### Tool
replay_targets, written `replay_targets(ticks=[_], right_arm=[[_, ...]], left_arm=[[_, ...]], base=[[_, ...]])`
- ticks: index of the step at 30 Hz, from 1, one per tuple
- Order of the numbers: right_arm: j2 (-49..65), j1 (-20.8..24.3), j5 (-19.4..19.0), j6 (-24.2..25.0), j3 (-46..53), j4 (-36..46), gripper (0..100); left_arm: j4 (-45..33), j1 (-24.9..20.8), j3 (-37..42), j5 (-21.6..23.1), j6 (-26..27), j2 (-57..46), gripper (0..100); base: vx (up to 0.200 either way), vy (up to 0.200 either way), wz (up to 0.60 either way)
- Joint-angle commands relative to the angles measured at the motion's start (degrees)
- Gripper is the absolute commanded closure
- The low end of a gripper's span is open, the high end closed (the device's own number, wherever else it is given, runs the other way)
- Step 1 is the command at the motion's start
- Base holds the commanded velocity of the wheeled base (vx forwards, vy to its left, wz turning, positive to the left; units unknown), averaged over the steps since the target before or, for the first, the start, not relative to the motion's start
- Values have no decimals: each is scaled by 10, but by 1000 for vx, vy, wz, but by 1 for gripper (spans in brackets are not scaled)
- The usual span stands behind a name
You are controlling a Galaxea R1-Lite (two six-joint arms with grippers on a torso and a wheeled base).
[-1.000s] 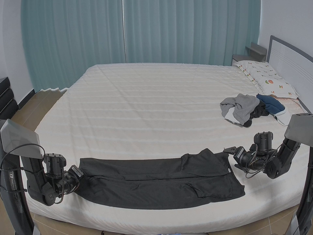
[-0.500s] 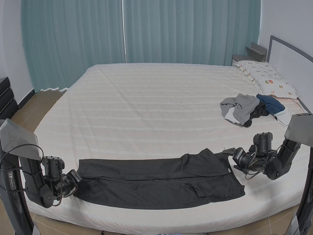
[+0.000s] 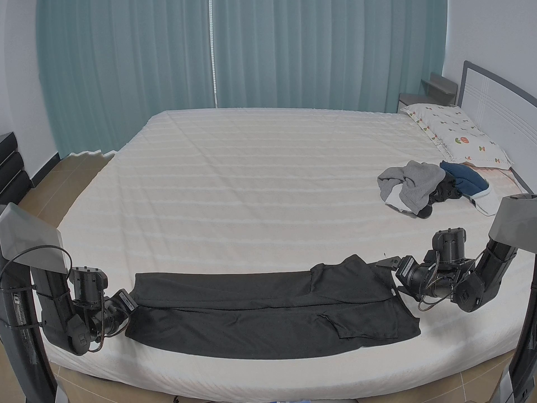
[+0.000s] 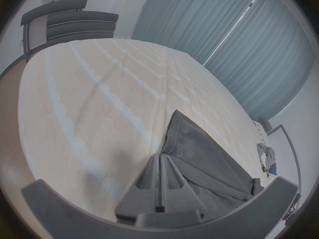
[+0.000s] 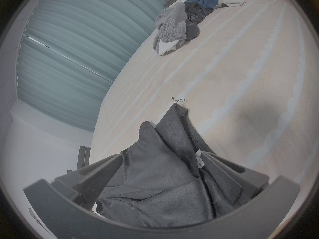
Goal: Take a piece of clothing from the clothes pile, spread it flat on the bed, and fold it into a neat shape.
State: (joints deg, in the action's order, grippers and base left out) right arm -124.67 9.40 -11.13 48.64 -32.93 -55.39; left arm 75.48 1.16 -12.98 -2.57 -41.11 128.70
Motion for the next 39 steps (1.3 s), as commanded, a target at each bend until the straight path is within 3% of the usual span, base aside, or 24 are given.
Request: replay_targets(ticks=[1,16,17,39], right_arm=[[-3,11,0,0,6,6,0],[-38,22,1,-6,-17,32,0],[-39,23,1,-6,-18,32,100],[-26,17,11,-37,-7,71,100]], left_arm=[[0,0,1,0,0,1,0],[1,0,-3,0,-2,-1,0],[0,1,-3,0,-2,-1,0],[0,1,-4,0,-5,-2,0]], base=[[0,0,0],[0,0,0],[0,0,0],[0,0,0]])
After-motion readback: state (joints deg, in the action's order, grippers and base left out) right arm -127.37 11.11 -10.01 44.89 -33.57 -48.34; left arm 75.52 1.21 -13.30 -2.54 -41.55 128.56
